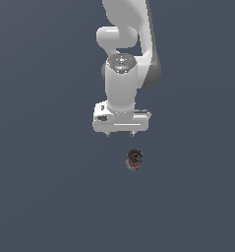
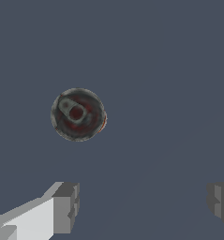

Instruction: Pick up the object and move it to a goal position.

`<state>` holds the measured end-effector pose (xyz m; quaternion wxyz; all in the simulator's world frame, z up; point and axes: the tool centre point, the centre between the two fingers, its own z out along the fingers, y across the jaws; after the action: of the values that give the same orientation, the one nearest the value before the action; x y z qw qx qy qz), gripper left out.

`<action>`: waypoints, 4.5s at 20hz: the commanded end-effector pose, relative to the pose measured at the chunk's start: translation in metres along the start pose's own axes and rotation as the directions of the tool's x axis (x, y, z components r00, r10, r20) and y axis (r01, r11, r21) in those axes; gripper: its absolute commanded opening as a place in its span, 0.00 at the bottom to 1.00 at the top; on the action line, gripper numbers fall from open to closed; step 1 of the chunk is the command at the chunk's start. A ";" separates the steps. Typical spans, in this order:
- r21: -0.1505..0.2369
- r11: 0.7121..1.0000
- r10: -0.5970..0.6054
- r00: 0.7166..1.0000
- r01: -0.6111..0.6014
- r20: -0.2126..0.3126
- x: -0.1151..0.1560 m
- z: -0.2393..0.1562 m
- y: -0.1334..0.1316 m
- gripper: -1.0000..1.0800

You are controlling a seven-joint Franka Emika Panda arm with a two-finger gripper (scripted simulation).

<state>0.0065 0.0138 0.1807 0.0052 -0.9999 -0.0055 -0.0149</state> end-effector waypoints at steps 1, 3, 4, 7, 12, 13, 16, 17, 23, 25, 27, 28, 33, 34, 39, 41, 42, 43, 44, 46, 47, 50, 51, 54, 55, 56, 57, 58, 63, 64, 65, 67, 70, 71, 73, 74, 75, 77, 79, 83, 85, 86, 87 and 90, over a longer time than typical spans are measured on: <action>0.000 1.000 0.000 1.000 0.000 0.000 0.000 0.000 0.000 0.96; -0.001 1.000 0.003 1.000 -0.003 0.002 -0.001 0.001 0.000 0.96; -0.001 1.000 0.007 1.000 -0.007 0.005 -0.001 0.003 0.001 0.96; -0.005 1.000 0.024 1.000 -0.024 0.019 -0.005 0.009 0.003 0.96; -0.008 1.000 0.031 0.999 -0.030 0.030 -0.009 0.014 0.005 0.96; -0.008 1.000 0.030 0.999 -0.030 0.029 -0.009 0.014 0.005 0.96; -0.008 0.999 0.037 0.999 -0.037 0.028 -0.008 0.014 0.004 0.96; -0.008 0.999 0.042 0.999 -0.042 0.028 -0.007 0.014 0.004 0.96; -0.009 0.995 0.096 0.995 -0.096 0.028 -0.001 0.018 -0.001 0.96; -0.009 0.992 0.124 0.992 -0.124 0.028 0.002 0.019 -0.003 0.96; -0.010 0.988 0.156 0.987 -0.156 0.028 0.005 0.021 -0.007 0.96; -0.011 0.985 0.174 0.984 -0.173 0.028 0.007 0.022 -0.008 0.96; -0.014 0.961 0.278 0.960 -0.278 0.027 0.018 0.028 -0.019 0.96; -0.014 0.954 0.300 0.953 -0.300 0.027 0.020 0.030 -0.021 0.96; -0.018 0.912 0.409 0.912 -0.409 0.025 0.031 0.037 -0.033 0.96; -0.020 0.893 0.451 0.892 -0.450 0.024 0.036 0.040 -0.038 0.96; -0.020 0.882 0.470 0.882 -0.470 0.023 0.038 0.042 -0.041 0.96; -0.021 0.872 0.489 0.872 -0.488 0.023 0.039 0.043 -0.043 0.96; -0.022 0.863 0.506 0.862 -0.505 0.022 0.041 0.045 -0.045 0.96; -0.023 0.844 0.536 0.844 -0.536 0.021 0.044 0.047 -0.049 0.96; -0.024 0.835 0.550 0.835 -0.549 0.021 0.046 0.048 -0.051 0.96; -0.025 0.812 0.583 0.812 -0.583 0.019 0.049 0.051 -0.056 0.96; -0.025 0.806 0.593 0.805 -0.592 0.019 0.050 0.052 -0.057 0.96; -0.026 0.789 0.614 0.789 -0.613 0.018 0.052 0.054 -0.060 0.96; -0.026 0.785 0.619 0.785 -0.618 0.017 0.053 0.054 -0.061 0.96; -0.027 0.782 0.623 0.782 -0.623 0.017 0.053 0.055 -0.062 0.96; -0.027 0.780 0.626 0.779 -0.626 0.017 0.053 0.055 -0.062 0.96; -0.027 0.778 0.629 0.778 -0.628 0.017 0.054 0.055 -0.062 0.96; -0.027 0.779 0.627 0.779 -0.627 0.017 0.053 0.057 -0.063 0.96; -0.027 0.779 0.627 0.779 -0.627 0.017 0.053 0.059 -0.063 0.96; -0.027 0.778 0.628 0.778 -0.627 0.017 0.053 0.062 -0.062 0.96; -0.027 0.778 0.628 0.778 -0.628 0.017 0.053 0.071 -0.062 0.96; -0.027 0.777 0.629 0.777 -0.629 0.017 0.052 0.089 -0.062 0.96; -0.027 0.777 0.629 0.777 -0.629 0.017 0.051 0.094 -0.062 0.96; -0.027 0.776 0.630 0.776 -0.630 0.017 0.051 0.101 -0.062 0.96; -0.027 0.776 0.631 0.776 -0.630 0.017 0.051 0.104 -0.062 0.96; -0.027 0.776 0.631 0.776 -0.630 0.017 0.051 0.106 -0.062 0.96; -0.027 0.776 0.631 0.776 -0.630 0.017 0.052 0.106 -0.062 0.96; -0.027 0.776 0.631 0.776 -0.630 0.017 0.052 0.106 -0.062 0.96; -0.027 0.776 0.631 0.776 -0.630 0.017 0.052 0.106 -0.062 0.00; -0.027 0.776 0.631 0.776 -0.630 0.017 0.052 0.106 -0.062 0.00; -0.027 0.776 0.631 0.776 -0.630 0.017 0.052 0.106 -0.062 0.00; -0.027 0.776 0.631 0.776 -0.630 0.017 0.052 0.106 -0.062 0.00; -0.027 0.776 0.630 0.776 -0.630 0.018 0.052 0.106 -0.062 0.00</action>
<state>0.0608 0.0777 0.0770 -0.0002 -0.9442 0.3293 0.0005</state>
